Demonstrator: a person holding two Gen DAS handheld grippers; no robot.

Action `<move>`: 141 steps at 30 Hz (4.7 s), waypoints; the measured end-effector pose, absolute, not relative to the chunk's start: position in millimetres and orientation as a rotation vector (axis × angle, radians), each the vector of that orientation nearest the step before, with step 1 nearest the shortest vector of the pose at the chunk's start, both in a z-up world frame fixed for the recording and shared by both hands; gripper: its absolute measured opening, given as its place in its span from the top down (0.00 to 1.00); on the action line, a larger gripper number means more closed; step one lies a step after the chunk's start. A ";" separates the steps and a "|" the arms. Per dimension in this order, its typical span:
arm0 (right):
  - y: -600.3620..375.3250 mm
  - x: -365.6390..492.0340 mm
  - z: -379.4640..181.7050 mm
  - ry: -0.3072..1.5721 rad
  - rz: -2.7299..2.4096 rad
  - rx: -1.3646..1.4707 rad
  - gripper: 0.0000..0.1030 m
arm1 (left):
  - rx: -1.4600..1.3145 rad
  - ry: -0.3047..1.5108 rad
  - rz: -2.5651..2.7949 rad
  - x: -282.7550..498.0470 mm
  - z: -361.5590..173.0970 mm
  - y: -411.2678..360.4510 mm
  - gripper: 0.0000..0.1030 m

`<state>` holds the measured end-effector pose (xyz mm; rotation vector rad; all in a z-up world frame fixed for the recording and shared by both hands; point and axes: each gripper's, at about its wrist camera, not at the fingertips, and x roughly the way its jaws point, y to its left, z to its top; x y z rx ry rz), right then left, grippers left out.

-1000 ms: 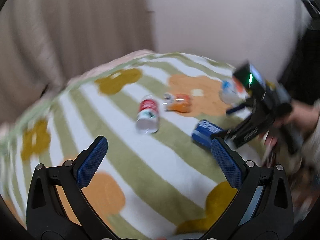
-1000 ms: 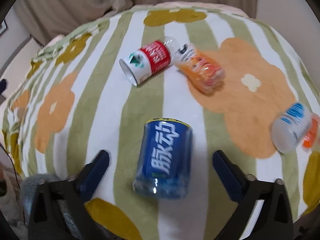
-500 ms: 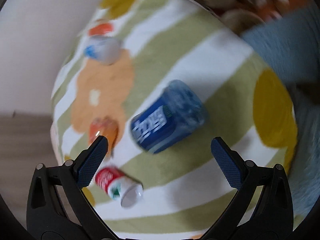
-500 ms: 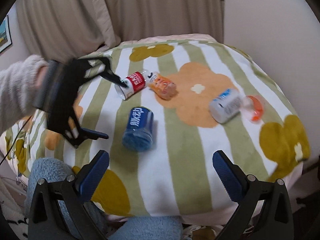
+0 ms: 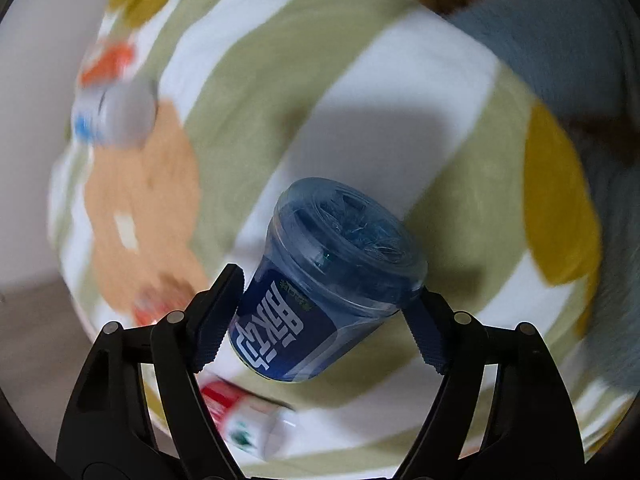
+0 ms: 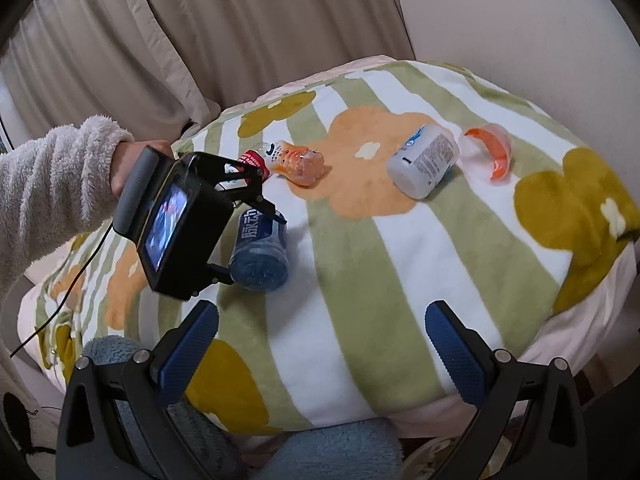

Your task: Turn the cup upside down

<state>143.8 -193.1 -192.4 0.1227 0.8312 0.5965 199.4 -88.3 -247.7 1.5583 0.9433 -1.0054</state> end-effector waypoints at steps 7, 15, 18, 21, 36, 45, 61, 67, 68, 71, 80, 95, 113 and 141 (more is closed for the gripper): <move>-190.1 138.7 -181.2 0.776 0.665 0.196 0.00 | 0.755 1.482 -0.687 266.1 -206.5 -60.1 0.27; -175.7 133.2 -176.8 0.747 0.750 0.259 0.00 | 0.089 1.656 -0.447 292.6 -217.5 -8.6 0.27; -174.5 128.5 -175.9 0.744 0.763 0.273 0.00 | 0.053 1.666 -0.393 291.1 -224.8 -2.9 0.25; -178.2 122.8 -174.0 0.733 0.761 0.279 0.00 | 0.175 1.610 -0.379 292.3 -213.3 -15.5 0.09; -208.1 115.3 -180.1 0.719 0.725 0.370 0.00 | 0.565 1.582 -0.374 311.6 -208.8 -63.1 0.02; -204.2 116.9 -182.7 0.719 0.725 0.361 0.00 | 0.460 1.594 -0.441 299.3 -210.6 -62.9 0.39; -191.1 117.3 -180.2 0.638 0.699 0.286 0.00 | -0.085 0.699 -0.274 198.5 -134.7 8.2 0.39; -184.2 108.7 -191.0 0.644 0.697 0.246 0.00 | -0.154 0.699 -0.237 176.7 -173.1 14.2 0.39; -182.7 106.6 -192.5 0.643 0.690 0.229 0.00 | -0.165 0.707 -0.241 178.3 -181.5 12.8 0.39; -178.7 102.5 -195.8 0.640 0.661 0.175 0.00 | -0.156 0.717 -0.230 171.8 -194.5 12.2 0.39; -173.8 97.6 -198.0 0.629 0.610 0.109 0.00 | -0.090 0.730 -0.224 164.0 -204.6 -0.2 0.39; -176.0 90.6 -191.9 0.617 0.605 0.118 0.00 | -0.034 0.748 -0.207 158.2 -203.3 -9.3 0.00; -175.1 64.0 -106.6 0.450 0.445 0.005 0.00 | -0.064 0.462 -0.175 56.9 -37.6 22.2 0.00; -184.5 -5.6 -42.3 0.210 0.039 -0.031 0.00 | -0.025 0.211 -0.093 -46.2 22.3 38.3 0.00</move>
